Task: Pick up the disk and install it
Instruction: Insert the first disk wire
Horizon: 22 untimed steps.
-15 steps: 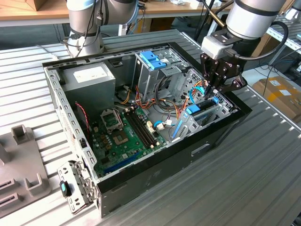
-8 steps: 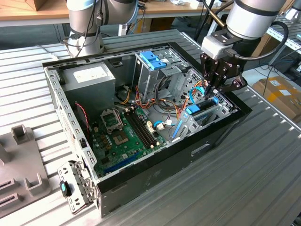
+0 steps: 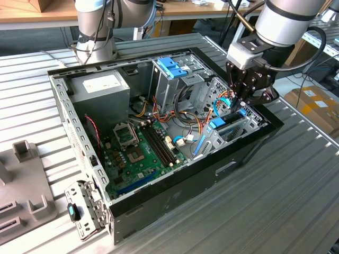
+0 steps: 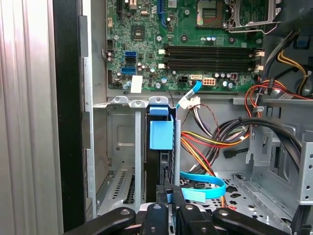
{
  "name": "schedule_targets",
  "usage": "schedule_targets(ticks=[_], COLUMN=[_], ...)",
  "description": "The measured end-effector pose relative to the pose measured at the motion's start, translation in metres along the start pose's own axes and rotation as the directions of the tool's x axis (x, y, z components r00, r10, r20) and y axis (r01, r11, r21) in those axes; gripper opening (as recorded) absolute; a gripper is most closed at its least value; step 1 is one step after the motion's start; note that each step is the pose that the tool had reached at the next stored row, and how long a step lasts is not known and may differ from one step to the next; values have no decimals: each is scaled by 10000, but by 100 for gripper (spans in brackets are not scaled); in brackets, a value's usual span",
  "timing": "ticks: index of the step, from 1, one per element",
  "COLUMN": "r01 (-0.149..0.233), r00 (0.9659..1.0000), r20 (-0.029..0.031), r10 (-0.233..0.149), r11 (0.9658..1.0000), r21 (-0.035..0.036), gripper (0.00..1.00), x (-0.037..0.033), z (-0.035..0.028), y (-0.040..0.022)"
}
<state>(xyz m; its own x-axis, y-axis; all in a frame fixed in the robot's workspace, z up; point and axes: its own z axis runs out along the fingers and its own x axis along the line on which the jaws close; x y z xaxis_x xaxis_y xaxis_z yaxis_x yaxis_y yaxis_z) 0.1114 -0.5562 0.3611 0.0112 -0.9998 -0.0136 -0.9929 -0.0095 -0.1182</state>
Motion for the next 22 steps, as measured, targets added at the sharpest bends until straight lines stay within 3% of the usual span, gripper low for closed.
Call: schedule_targets(ticks=[6, 22], r01=[37, 40], r00=[9998, 9998], r20=[181, 195], r10=[-43, -47], r11=[9995, 9993], r21=[322, 359], gripper=[16, 16], x=[17, 18], z=[10, 9], y=[53, 78])
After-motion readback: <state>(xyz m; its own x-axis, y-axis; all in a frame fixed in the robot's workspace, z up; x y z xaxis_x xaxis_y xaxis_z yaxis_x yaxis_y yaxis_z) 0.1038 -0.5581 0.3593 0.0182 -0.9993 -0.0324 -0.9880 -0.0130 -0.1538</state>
